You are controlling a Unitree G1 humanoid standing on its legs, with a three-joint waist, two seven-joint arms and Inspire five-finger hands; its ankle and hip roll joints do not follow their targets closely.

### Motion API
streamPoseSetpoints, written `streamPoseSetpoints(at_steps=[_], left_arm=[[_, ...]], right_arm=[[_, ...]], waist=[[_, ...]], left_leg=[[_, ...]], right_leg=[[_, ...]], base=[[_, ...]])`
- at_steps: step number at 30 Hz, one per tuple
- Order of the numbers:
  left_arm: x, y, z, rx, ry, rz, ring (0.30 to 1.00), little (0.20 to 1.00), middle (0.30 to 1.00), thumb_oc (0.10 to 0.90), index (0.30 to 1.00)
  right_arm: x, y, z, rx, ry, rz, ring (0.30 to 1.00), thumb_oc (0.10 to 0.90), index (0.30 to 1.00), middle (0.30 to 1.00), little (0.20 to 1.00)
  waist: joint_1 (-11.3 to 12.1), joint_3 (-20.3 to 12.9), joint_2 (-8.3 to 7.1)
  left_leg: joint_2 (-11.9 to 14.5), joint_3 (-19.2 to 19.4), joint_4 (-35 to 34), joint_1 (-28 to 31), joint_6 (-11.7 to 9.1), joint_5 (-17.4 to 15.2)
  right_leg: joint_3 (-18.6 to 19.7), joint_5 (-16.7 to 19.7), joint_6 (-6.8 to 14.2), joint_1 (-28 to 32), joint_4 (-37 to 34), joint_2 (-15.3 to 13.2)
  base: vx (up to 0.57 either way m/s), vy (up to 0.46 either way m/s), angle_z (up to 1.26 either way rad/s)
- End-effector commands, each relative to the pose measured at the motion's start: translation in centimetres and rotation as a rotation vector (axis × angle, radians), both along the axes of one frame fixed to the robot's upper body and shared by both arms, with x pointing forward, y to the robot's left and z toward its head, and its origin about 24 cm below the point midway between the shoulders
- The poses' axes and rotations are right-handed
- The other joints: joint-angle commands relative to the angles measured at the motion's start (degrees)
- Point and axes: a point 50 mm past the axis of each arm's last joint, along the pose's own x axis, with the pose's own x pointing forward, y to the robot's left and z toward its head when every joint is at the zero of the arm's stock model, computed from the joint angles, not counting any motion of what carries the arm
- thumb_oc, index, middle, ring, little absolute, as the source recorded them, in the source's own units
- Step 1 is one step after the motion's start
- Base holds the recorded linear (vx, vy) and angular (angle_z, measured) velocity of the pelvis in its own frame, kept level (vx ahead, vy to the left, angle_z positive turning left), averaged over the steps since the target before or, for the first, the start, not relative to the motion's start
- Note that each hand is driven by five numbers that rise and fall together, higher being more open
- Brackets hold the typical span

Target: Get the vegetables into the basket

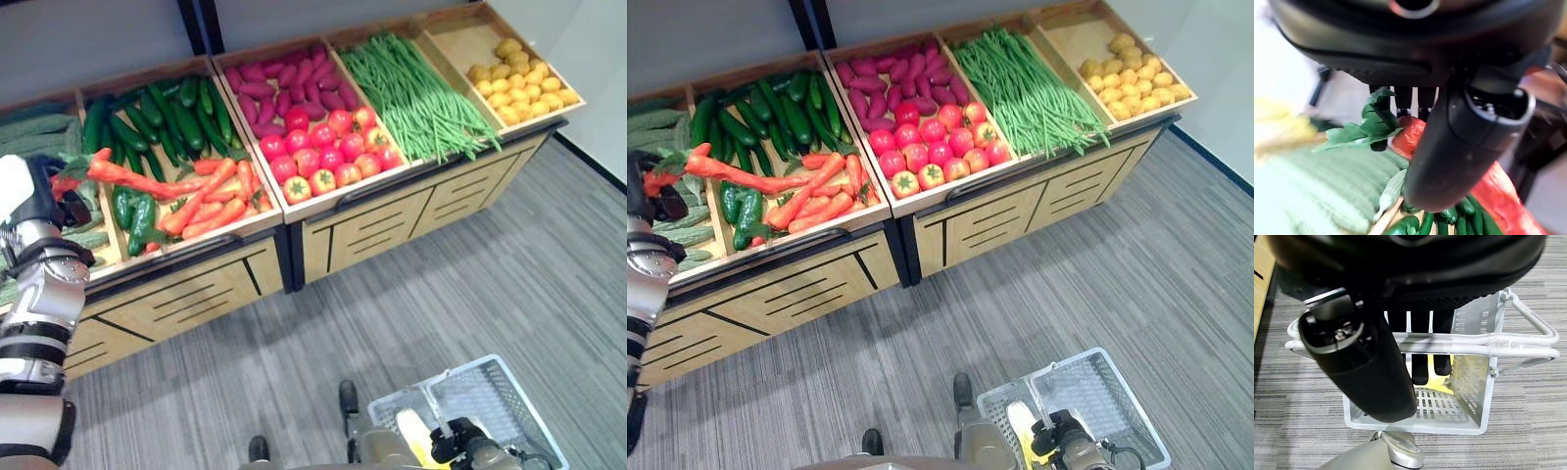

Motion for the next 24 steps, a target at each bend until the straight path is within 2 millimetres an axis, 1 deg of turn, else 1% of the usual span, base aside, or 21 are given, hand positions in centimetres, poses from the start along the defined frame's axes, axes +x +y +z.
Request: streamPoseSetpoints(at_steps=[1,2,3,4,5,6,8,9,10,11,14,19,24], left_arm=[[0.4,-0.1,4.4,0.06,-0.177,-0.049,0.3,0.3,0.3,0.4,0.3],[0.3,0.0,4.3,0.058,-0.176,-0.048,0.3,0.3,0.3,0.4,0.3],[0.2,-0.4,3.0,-0.003,-0.171,-0.067,0.3,0.3,0.3,0.4,0.3],[0.2,-0.7,2.2,-0.031,-0.166,-0.079,0.3,0.3,0.3,0.4,0.3],[0.1,-1.5,0.8,-0.093,-0.171,-0.11,0.3,0.3,0.3,0.4,0.3],[0.0,-2.6,-0.2,-0.117,-0.168,-0.144,0.3,0.3,0.3,0.4,0.3],[-0.3,-3.9,-1.2,-0.159,-0.18,-0.184,0.3,0.3,0.3,0.4,0.3],[-0.3,-5.0,-1.6,-0.169,-0.192,-0.224,0.3,0.3,0.3,0.4,0.3],[-0.5,-5.3,-1.8,-0.176,-0.193,-0.235,0.3,0.3,0.3,0.4,0.3],[-0.9,-6.1,-2.2,-0.186,-0.192,-0.261,0.3,0.3,0.3,0.4,0.3],[-1.3,-6.9,-2.4,-0.201,-0.203,-0.292,0.3,0.3,0.3,0.4,0.3],[-2.1,-7.5,-2.8,-0.219,-0.201,-0.319,0.3,0.3,0.3,0.4,0.3],[-2.3,-8.0,-2.9,-0.218,-0.187,-0.35,0.3,0.3,0.3,0.4,0.3]], right_arm=[[-0.8,-0.7,0.0,-0.037,0.035,0.034,0.3,0.4,0.3,0.3,0.3],[-0.8,-0.8,0.1,-0.039,0.037,0.035,0.3,0.4,0.3,0.3,0.3],[-0.9,-0.7,0.0,-0.039,0.039,0.025,0.3,0.4,0.3,0.3,0.3],[-0.9,-0.7,0.0,-0.035,0.039,0.02,0.3,0.4,0.3,0.3,0.3],[-0.8,-0.5,-0.1,-0.03,0.039,0.008,0.3,0.4,0.3,0.3,0.3],[-0.8,-0.4,-0.1,-0.026,0.04,-0.002,0.3,0.4,0.3,0.3,0.3],[-0.8,-0.3,-0.1,-0.023,0.039,-0.016,0.3,0.4,0.3,0.3,0.3],[-0.9,-0.2,-0.2,-0.018,0.04,-0.027,0.3,0.4,0.3,0.3,0.3],[-1.0,-0.3,-0.2,-0.019,0.043,-0.03,0.3,0.4,0.3,0.3,0.3],[-1.1,-0.2,-0.3,-0.015,0.048,-0.037,0.3,0.4,0.3,0.3,0.3],[-1.2,-0.2,-0.3,-0.014,0.05,-0.041,0.3,0.4,0.3,0.3,0.3],[-1.6,-0.1,-0.4,-0.004,0.057,-0.057,0.3,0.4,0.3,0.3,0.3],[-1.8,-0.2,-0.4,0.0,0.051,-0.086,0.3,0.4,0.3,0.3,0.3]], waist=[[-1.6,-4.4,0.59],[-1.6,-4.5,0.71],[-1.6,-4.8,0.94],[-1.6,-5.0,1.02],[-1.6,-5.3,1.3],[-1.5,-5.5,1.39],[-1.3,-5.7,1.43],[-1.1,-5.8,1.33],[-1.0,-5.9,1.33],[-0.8,-6.0,1.19],[-0.5,-6.1,0.86],[-0.4,-5.9,0.06],[-0.5,-5.6,-0.32]], left_leg=[[-1.2,-1.8,0.4,-1.1,0.8,-0.1],[-1.2,-1.7,0.4,-1.0,0.9,-0.2],[-1.3,-1.8,0.4,-0.7,1.0,-0.3],[-1.5,-1.8,0.4,-0.6,1.1,-0.4],[-1.8,-1.9,0.5,-0.2,1.3,-0.7],[-1.9,-2.1,0.7,0.2,1.4,-0.9],[-2.1,-2.4,0.8,0.6,1.6,-1.2],[-2.2,-2.5,0.9,0.9,1.7,-1.4],[-2.2,-2.5,1.0,1.0,1.8,-1.5],[-2.3,-2.7,1.1,1.4,2.0,-1.7],[-2.7,-3.0,1.6,1.7,2.4,-2.1],[-3.1,-3.2,2.0,2.0,3.0,-2.8],[-3.8,-3.3,2.1,2.0,3.6,-3.2]], right_leg=[[0.7,-6.2,8.1,3.3,1.8,-6.1],[0.7,-6.2,8.1,3.3,1.8,-6.1],[0.8,-6.3,8.0,3.6,1.8,-6.2],[0.8,-6.4,8.0,3.8,1.8,-6.2],[0.8,-6.6,8.0,4.2,1.9,-6.3],[0.7,-6.9,8.0,4.8,2.0,-6.5],[0.6,-7.2,8.0,5.4,2.1,-6.7],[0.5,-7.3,7.9,5.8,2.2,-6.7],[0.4,-7.4,7.9,6.1,2.1,-6.8],[0.3,-7.6,7.9,6.6,2.2,-6.9],[0.0,-7.8,7.8,7.3,2.4,-7.2],[-0.1,-8.1,8.0,7.8,2.8,-7.7],[0.1,-7.9,8.3,7.7,3.2,-8.3]], base=[[0.0,0.0,0.0],[0.0,0.0,0.0],[0.0,0.0,0.0],[0.0,0.0,0.0],[0.0,0.0,0.0],[0.0,0.0,0.0],[-0.01,0.002,0.03],[0.0,0.007,0.07],[-0.02,0.017,0.09],[-0.01,0.014,0.09],[-0.02,0.018,0.07],[-0.01,0.011,0.01],[-0.02,0.046,0.02]])
